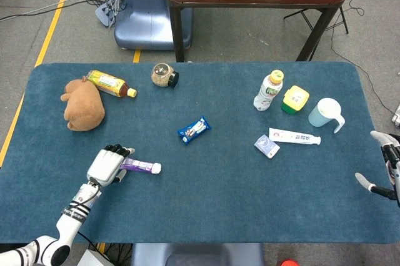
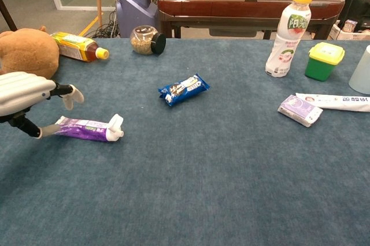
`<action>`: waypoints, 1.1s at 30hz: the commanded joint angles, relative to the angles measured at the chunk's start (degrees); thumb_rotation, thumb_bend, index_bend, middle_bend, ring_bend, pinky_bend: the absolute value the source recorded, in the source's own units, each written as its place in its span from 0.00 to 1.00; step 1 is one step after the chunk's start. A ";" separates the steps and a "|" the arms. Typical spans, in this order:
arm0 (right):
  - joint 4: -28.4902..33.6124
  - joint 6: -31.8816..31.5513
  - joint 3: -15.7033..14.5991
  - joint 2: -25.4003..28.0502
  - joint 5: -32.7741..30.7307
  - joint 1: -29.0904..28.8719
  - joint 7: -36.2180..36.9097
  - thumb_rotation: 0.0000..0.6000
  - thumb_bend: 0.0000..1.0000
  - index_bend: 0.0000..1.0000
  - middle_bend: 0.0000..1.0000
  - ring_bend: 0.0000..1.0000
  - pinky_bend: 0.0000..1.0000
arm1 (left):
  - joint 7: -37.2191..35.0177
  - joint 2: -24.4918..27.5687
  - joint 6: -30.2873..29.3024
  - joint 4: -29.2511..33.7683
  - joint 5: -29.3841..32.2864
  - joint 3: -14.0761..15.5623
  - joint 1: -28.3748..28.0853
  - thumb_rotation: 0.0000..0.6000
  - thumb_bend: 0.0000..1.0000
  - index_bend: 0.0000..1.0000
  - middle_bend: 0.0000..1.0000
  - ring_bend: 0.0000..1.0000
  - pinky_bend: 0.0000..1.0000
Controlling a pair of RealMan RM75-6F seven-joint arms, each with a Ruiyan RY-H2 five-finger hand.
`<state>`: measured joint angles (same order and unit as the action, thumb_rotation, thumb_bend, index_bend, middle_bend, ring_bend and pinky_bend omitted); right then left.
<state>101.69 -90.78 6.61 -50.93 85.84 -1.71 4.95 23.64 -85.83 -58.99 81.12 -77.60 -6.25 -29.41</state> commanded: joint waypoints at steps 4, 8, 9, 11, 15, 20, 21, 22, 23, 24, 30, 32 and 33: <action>-0.52 -0.26 -0.19 -0.09 -0.20 0.44 0.67 1.00 0.20 0.17 0.22 0.16 0.17 | -0.17 -2.22 0.34 -2.28 -0.38 0.41 -1.27 1.00 0.27 0.24 0.30 0.22 0.25; -1.02 -0.61 -0.34 -0.05 -0.39 0.94 1.43 1.00 0.20 0.17 0.22 0.16 0.17 | -0.58 -3.83 0.67 -4.36 -0.82 0.67 -2.21 1.00 0.26 0.26 0.30 0.22 0.25; -1.12 -0.65 -0.36 -0.05 -0.40 1.01 1.57 1.00 0.20 0.17 0.22 0.16 0.17 | -0.65 -4.04 0.73 -4.65 -0.78 0.69 -2.35 1.00 0.26 0.26 0.30 0.22 0.25; -1.26 -0.69 -0.41 -0.04 -0.43 1.13 1.87 1.00 0.20 0.17 0.22 0.16 0.17 | -0.68 -4.39 0.85 -5.15 -0.67 0.71 -2.62 1.00 0.26 0.26 0.30 0.22 0.25; -1.59 -0.82 -0.49 -0.06 -0.46 1.39 2.53 1.00 0.20 0.17 0.22 0.16 0.17 | -0.45 -4.98 1.20 -6.04 -0.38 0.96 -3.11 1.00 0.26 0.29 0.30 0.22 0.25; -1.96 -1.05 -0.55 -0.01 -0.45 1.71 3.34 1.00 0.20 0.17 0.22 0.16 0.17 | -0.10 -5.49 1.28 -6.74 0.07 1.19 -3.43 1.00 0.26 0.31 0.30 0.22 0.25; -2.04 -1.11 -0.54 -0.02 -0.47 1.76 3.46 1.00 0.20 0.17 0.22 0.16 0.17 | -0.20 -5.58 1.20 -6.90 0.04 1.21 -3.47 1.00 0.26 0.31 0.30 0.22 0.25; -2.10 -1.16 -0.53 -0.03 -0.48 1.81 3.57 1.00 0.20 0.17 0.22 0.16 0.17 | -0.33 -5.69 1.16 -7.08 0.05 1.24 -3.51 1.00 0.26 0.32 0.30 0.22 0.25; -2.16 -1.17 -0.54 -0.04 -0.47 1.85 3.67 1.00 0.20 0.17 0.22 0.16 0.17 | -0.41 -5.78 1.17 -7.28 0.09 1.25 -3.58 1.00 0.26 0.32 0.30 0.22 0.25; -2.23 -1.17 -0.57 -0.05 -0.45 1.89 3.81 1.00 0.20 0.17 0.22 0.16 0.17 | -0.49 -5.90 1.16 -7.51 0.12 1.27 -3.66 1.00 0.26 0.32 0.30 0.22 0.25; -2.49 -1.34 -0.57 -0.11 -0.51 2.15 4.41 1.00 0.20 0.17 0.22 0.16 0.17 | -0.82 -6.36 1.07 -8.24 0.19 1.39 -4.02 1.00 0.26 0.36 0.31 0.22 0.25; -2.50 -1.35 -0.59 -0.09 -0.53 2.21 4.52 1.00 0.20 0.17 0.22 0.16 0.17 | -0.97 -6.44 1.15 -8.45 0.23 1.45 -4.13 1.00 0.26 0.38 0.32 0.22 0.25; -2.50 -1.34 -0.59 -0.07 -0.54 2.24 4.57 1.00 0.20 0.17 0.22 0.16 0.17 | -1.03 -6.43 1.24 -8.53 0.31 1.49 -4.19 1.00 0.26 0.38 0.32 0.22 0.25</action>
<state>99.19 -92.12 6.02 -51.01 85.31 0.53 9.51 22.65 -92.25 -57.78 72.62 -77.32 -4.79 -33.57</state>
